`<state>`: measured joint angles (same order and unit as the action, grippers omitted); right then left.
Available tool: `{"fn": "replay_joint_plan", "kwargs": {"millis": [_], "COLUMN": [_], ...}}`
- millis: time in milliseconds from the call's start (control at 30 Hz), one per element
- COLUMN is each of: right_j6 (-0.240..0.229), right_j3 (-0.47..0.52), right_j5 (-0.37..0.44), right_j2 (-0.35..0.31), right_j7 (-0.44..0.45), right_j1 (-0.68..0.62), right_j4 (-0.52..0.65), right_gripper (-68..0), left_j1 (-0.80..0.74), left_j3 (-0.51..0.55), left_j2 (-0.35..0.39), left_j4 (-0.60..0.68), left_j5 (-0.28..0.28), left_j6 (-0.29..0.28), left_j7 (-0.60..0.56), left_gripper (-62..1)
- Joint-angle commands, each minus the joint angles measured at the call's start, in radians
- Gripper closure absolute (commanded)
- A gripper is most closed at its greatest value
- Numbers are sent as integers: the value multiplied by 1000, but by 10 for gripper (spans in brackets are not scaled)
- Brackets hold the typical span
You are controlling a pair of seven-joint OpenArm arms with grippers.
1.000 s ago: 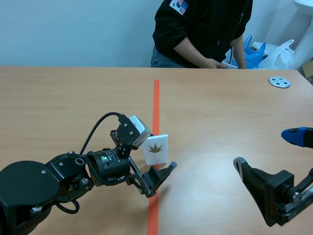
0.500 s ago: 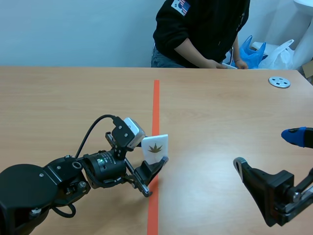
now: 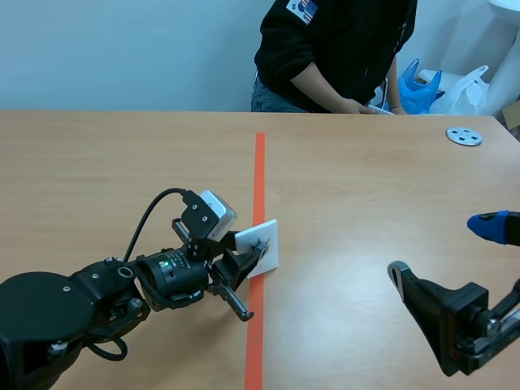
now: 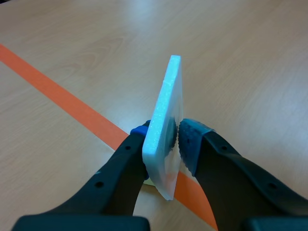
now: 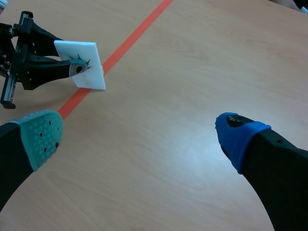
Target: Sort the leaf by its shape. The table is split by an orange tape line. A compound leaf with several leaflets goes to the left side, a simple leaf with one blade goes to the right side. Return to the home posture when a red brick is placed on the table.
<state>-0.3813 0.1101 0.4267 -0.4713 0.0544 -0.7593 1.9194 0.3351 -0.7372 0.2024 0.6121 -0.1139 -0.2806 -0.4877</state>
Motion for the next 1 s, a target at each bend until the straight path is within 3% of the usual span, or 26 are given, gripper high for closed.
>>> {"fn": "replay_joint_plan", "kwargs": {"millis": [0,167,400,567,733,967], "right_j6": [-1,-1,-1,-1,-1,-1], "right_j3": [11,11,11,11,11,11], "right_j5": [7,7,7,7,7,7], "right_j2": [-5,-5,-5,-5,-5,-5], "right_j7": [11,11,11,12,12,12], "right_j1": [11,11,11,11,11,11], "right_j4": [4,4,4,4,4,4], "right_gripper": [-679,-679,-679,-679,-679,-679], "left_j1": [12,11,9,8,9,11], "left_j3": [6,6,7,50,172,342], "left_j2": [-5,-5,18,74,121,175], "left_j4": [21,21,70,171,227,225], "left_j5": [-10,-69,-124,-229,-352,-426], "left_j6": [3,2,-2,-2,9,137], "left_j7": [-18,-24,-39,36,93,153], "left_gripper": [-86,-39,-40,-40,-40,-40]}}
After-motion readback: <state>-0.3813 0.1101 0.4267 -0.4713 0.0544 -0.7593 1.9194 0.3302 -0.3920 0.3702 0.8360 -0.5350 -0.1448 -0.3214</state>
